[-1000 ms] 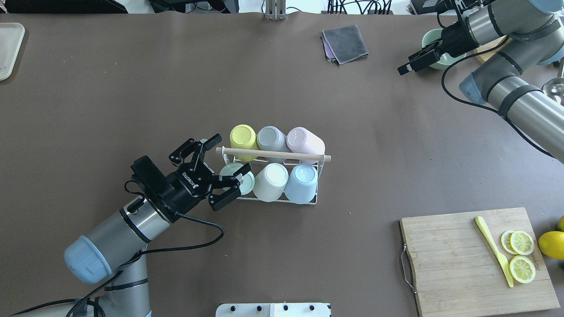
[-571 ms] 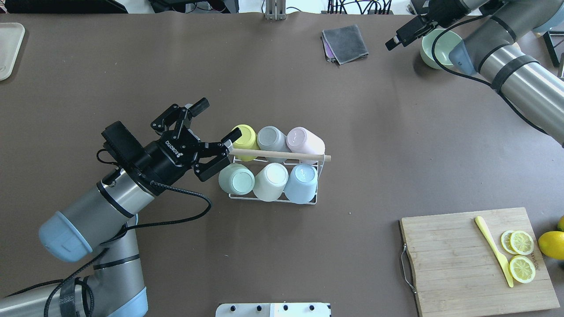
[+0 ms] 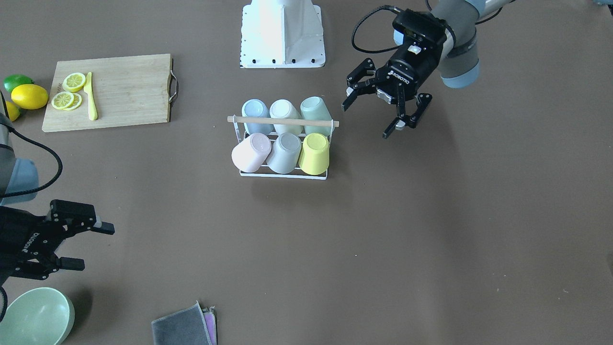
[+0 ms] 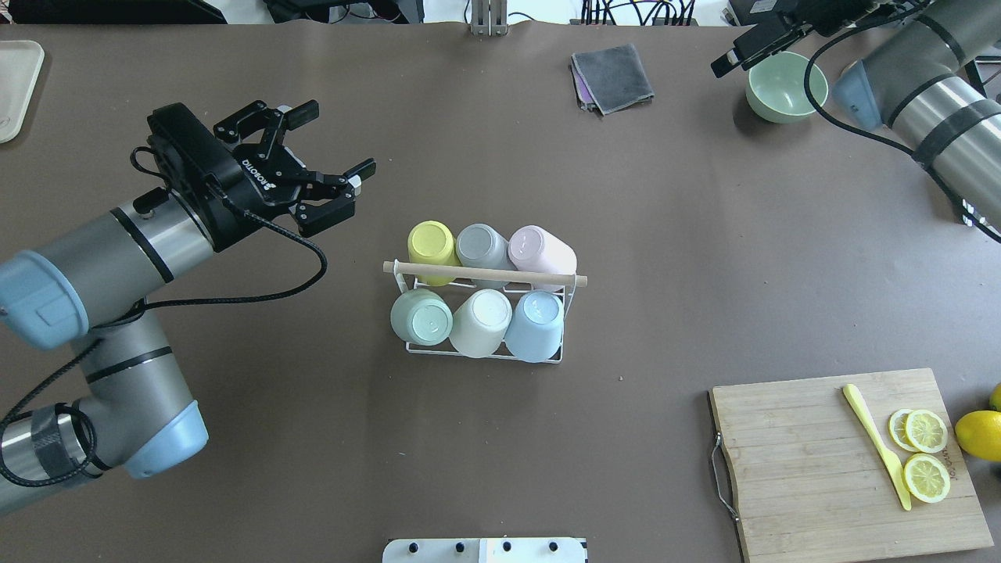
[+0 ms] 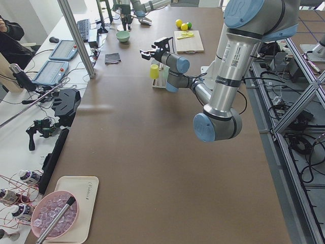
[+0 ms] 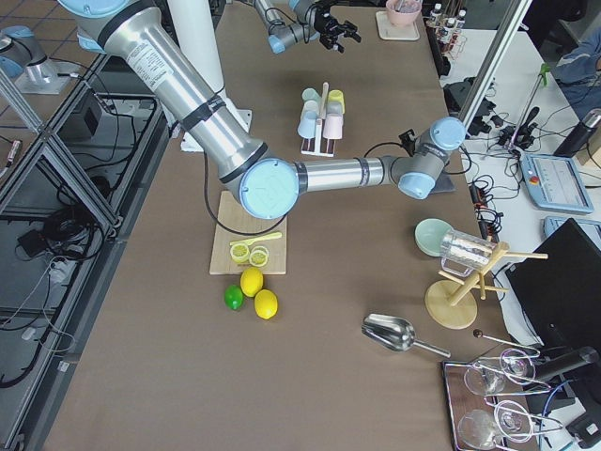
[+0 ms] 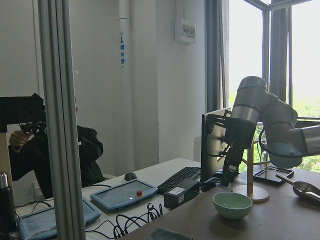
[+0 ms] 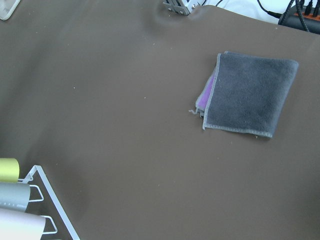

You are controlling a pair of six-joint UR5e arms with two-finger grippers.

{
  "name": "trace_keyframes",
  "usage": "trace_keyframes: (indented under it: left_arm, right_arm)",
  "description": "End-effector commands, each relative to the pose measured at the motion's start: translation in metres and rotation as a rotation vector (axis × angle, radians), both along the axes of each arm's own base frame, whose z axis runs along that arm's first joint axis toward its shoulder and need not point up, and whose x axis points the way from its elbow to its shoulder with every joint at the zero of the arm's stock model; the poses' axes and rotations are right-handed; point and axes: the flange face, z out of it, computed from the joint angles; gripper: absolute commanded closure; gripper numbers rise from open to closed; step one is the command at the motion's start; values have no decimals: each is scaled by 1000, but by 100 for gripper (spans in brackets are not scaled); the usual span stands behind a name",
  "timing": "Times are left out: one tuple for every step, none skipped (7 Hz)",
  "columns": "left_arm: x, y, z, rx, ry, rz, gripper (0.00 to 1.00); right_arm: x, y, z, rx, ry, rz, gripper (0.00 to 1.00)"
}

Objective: Place cup on cup holder

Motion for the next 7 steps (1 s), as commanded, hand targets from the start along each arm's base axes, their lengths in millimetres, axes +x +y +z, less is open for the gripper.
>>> trace_keyframes:
  left_arm:
    - [-28, -50, 36, -166, -228, 33, 2]
    - [-29, -56, 43, -224, -290, 82, 2]
    - [-29, -57, 60, -288, -345, 186, 2]
    - [-50, -55, 93, -348, -380, 238, 2]
    - [-70, -49, 131, -433, -417, 322, 2]
    - [-99, -31, 175, -522, -444, 380, 2]
    - [-130, 3, 221, -605, -476, 413, 2]
  right_arm:
    - [27, 41, 33, 13, 0, 9, 0]
    - [40, 57, 62, 20, 11, 12, 0]
    - [49, 82, 89, 29, 18, 6, 0]
    - [57, 106, 119, 36, 17, 6, 0]
    - [64, 128, 147, 42, 17, 3, 0]
    - [71, 147, 174, 57, 29, -7, 0]
    - [78, 166, 201, 61, 35, -32, 1]
